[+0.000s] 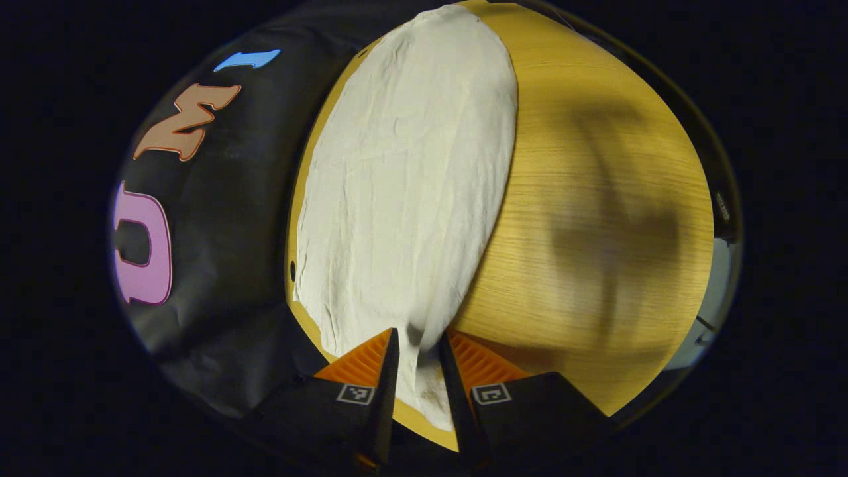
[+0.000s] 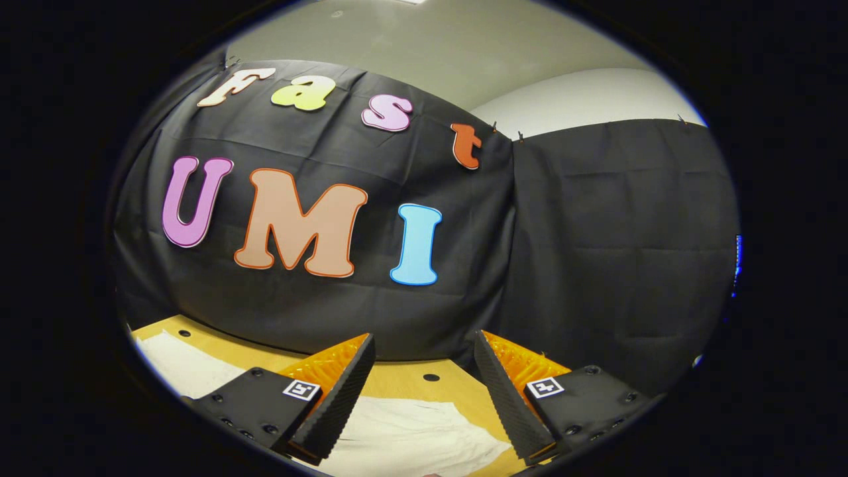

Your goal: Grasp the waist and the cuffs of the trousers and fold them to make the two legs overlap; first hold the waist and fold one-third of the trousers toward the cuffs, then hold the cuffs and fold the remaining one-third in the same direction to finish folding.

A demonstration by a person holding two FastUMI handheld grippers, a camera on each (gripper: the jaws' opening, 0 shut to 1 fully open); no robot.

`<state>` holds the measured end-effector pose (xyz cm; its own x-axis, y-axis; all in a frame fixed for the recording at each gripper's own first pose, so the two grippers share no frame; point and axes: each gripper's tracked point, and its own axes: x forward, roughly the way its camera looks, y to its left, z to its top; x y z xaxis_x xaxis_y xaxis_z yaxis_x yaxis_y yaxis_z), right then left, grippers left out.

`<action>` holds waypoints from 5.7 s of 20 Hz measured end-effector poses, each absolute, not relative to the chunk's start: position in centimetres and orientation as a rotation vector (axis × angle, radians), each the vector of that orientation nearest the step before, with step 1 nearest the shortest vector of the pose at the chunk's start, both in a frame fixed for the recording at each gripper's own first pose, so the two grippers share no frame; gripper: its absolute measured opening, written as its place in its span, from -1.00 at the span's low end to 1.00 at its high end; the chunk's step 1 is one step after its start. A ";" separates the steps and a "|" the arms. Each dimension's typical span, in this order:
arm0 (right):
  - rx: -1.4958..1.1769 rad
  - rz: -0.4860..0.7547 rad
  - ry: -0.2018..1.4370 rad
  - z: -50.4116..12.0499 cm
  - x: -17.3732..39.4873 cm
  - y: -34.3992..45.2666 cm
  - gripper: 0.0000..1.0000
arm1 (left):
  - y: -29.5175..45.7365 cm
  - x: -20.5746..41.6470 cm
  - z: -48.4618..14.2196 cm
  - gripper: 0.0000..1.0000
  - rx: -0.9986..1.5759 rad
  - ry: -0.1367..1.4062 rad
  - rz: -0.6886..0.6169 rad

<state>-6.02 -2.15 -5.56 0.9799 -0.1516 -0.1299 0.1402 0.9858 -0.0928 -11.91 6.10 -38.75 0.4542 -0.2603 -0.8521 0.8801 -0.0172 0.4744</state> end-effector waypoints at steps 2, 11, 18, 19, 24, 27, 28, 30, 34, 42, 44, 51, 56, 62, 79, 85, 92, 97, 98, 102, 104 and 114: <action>-0.095 -0.149 0.150 -5.9 -6.2 -2.5 0.96 | 6.2 -12.5 -39.1 -0.57 1.264 0.653 -1.010; -0.337 -0.051 0.258 -10.4 -8.5 -4.4 0.94 | 6.1 -12.8 -39.2 -1.00 1.248 0.631 -1.023; -0.607 0.053 0.373 -16.1 -9.7 -8.1 0.94 | 6.2 -12.9 -39.2 -1.00 1.271 0.632 -1.014; -0.664 0.082 0.383 -17.3 -9.9 -8.3 0.95 | 6.1 -12.9 -39.2 -1.00 1.274 0.640 -1.010; -0.915 0.249 0.408 -21.6 -11.1 -9.2 0.94 | 6.2 -12.9 -39.4 -1.00 1.275 0.670 -0.998; -0.996 0.347 0.454 -25.2 -12.1 -9.8 0.95 | 6.3 -12.9 -39.3 -1.00 1.292 0.677 -0.989; -1.014 0.379 0.468 -26.3 -12.4 -9.7 0.95 | 6.2 -13.0 -39.4 -1.00 1.295 0.677 -0.986; -1.060 0.444 0.493 -28.2 -13.3 -9.9 0.95 | 6.2 -13.1 -39.3 -1.00 1.299 0.681 -0.984; -1.160 0.581 0.567 -32.1 -14.7 -10.7 1.00 | 6.4 -13.0 -39.5 -1.00 1.307 0.697 -0.978; -1.287 0.738 0.669 -36.4 -16.6 -11.8 0.95 | 6.4 -13.0 -39.6 -1.00 1.314 0.714 -0.959; -1.319 0.744 0.665 -36.6 -16.4 -12.1 0.91 | 6.4 -13.0 -39.6 -1.00 1.311 0.717 -0.954; -1.338 0.710 0.670 -38.2 -13.5 -12.4 0.79 | 6.6 -13.1 -39.7 -1.00 1.312 0.727 -0.935; -1.342 0.706 0.703 -39.4 -13.3 -12.3 0.19 | 6.5 -13.1 -39.7 -1.00 1.317 0.731 -0.924; -1.351 0.734 0.739 -39.8 -14.1 -12.4 -0.89 | 6.6 -13.0 -39.8 -1.00 1.304 0.730 -0.898; -1.249 0.413 0.547 -29.5 -2.9 -10.9 -0.84 | 5.5 -3.4 -30.8 -1.00 1.109 0.587 -0.598; -1.147 0.263 0.522 -27.8 0.8 -10.2 -0.84 | 4.4 2.5 -27.3 -1.00 1.021 0.525 -0.467; -1.004 0.164 0.497 -27.7 6.6 -8.6 -0.84 | 3.0 7.8 -27.2 -1.00 0.989 0.533 -0.377; -0.907 0.117 0.546 -30.8 9.9 -7.5 -0.83 | 2.2 10.2 -28.6 -1.00 0.966 0.559 -0.328; -0.880 0.108 0.564 -31.7 10.2 -7.1 -0.83 | 2.0 10.5 -29.1 -1.00 0.967 0.567 -0.322; -0.815 0.097 0.621 -35.3 12.0 -5.5 -0.84 | 1.2 12.2 -31.1 -1.00 0.933 0.590 -0.293; -0.807 0.105 0.641 -36.9 12.5 -5.0 -0.84 | 0.9 12.9 -32.1 -1.00 0.923 0.599 -0.276; -0.505 0.040 0.664 -36.1 12.6 -4.2 0.95 | 0.6 13.2 -31.2 0.89 0.768 0.541 -0.187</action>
<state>12.63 -4.15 -36.14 0.7911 -0.1225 -0.5993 -0.1941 0.8789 -0.4358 13.22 0.65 -31.18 0.8481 0.0327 -0.5289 0.3523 0.7108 0.6088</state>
